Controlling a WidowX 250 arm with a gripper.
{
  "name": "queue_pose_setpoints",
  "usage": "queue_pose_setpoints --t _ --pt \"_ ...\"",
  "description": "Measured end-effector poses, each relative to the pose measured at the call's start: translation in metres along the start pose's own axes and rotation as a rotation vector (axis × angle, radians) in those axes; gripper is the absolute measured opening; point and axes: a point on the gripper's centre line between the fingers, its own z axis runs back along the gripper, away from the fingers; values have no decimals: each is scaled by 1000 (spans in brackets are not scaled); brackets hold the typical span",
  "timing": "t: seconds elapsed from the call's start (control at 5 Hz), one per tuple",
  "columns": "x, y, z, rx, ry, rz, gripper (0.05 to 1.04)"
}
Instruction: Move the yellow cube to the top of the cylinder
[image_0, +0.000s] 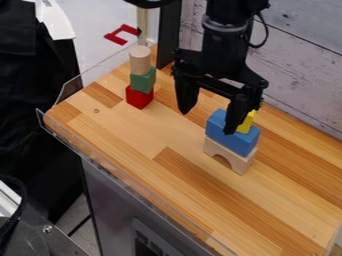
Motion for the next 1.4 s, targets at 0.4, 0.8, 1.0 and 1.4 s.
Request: queue_pose_setpoints --t 0.4,0.8,1.0,1.4 --pt "-5 -5 -5 3 24 20 1001" --pt "2 -15 9 -17 -22 15 1001" --pt "16 -25 13 -18 -27 -12 1001" --pt "27 -36 13 -11 5 -18 1001"
